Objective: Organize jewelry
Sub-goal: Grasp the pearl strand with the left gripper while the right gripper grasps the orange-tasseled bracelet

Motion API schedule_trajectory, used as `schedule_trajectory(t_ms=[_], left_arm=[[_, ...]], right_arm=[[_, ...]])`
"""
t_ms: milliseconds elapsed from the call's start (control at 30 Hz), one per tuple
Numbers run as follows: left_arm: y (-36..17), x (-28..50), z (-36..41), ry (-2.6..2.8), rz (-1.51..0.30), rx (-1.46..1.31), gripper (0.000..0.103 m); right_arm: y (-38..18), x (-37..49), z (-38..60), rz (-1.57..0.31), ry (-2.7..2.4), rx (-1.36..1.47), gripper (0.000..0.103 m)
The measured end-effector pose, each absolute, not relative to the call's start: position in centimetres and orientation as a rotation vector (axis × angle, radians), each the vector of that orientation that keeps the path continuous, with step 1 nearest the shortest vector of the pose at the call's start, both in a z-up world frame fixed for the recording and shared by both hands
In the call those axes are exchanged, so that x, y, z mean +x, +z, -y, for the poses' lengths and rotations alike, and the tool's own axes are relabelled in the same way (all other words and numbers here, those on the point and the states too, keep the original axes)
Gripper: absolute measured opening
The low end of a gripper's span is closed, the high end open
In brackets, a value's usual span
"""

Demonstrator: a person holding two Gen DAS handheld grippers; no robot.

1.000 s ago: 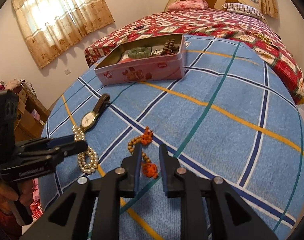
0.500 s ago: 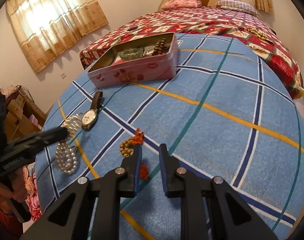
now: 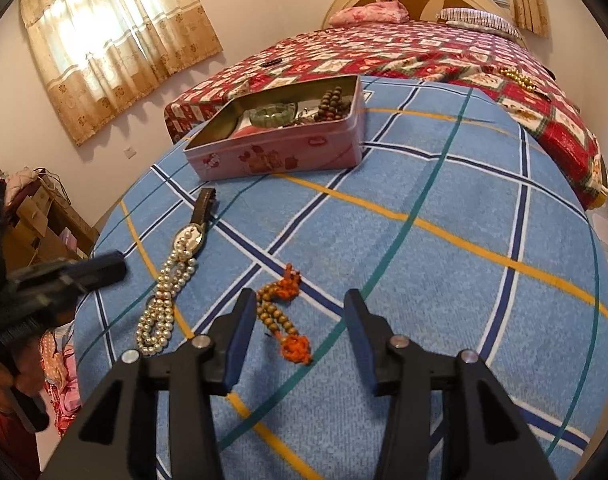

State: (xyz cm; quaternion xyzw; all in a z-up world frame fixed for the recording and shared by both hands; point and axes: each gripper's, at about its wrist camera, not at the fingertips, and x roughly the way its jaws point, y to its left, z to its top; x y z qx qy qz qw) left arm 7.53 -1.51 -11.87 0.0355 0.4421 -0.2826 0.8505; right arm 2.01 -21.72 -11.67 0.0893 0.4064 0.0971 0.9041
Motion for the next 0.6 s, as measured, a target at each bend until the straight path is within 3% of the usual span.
schedule_trajectory(t_ms=[233,333,467,500,600], left_arm=[[-13.8,8.5,2.2,-0.557,-0.974,0.06,0.032],[-13.8,8.6,2.7,-0.556,-0.958,0.115,0.016],[-13.3,8.4,2.3,-0.593,-0.938,0.073,0.013],[-13.0,8.4,2.0,-0.602,-0.922,0.054,0.006],[-11.3,8.2,1.1,-0.634,-0.868,-0.013,0.005]], right_arm=[[-11.7,2.0,21.8,-0.836,0.191,0.175,0.049],[-11.9,2.1,21.9,-0.843,0.19,0.186,0.049],[-11.9,2.0,22.3,-0.84,0.174,0.198,0.049],[-11.9,2.0,22.5,-0.84,0.17,0.204,0.049],[-11.9,2.0,22.9,-0.841,0.163,0.214,0.049]])
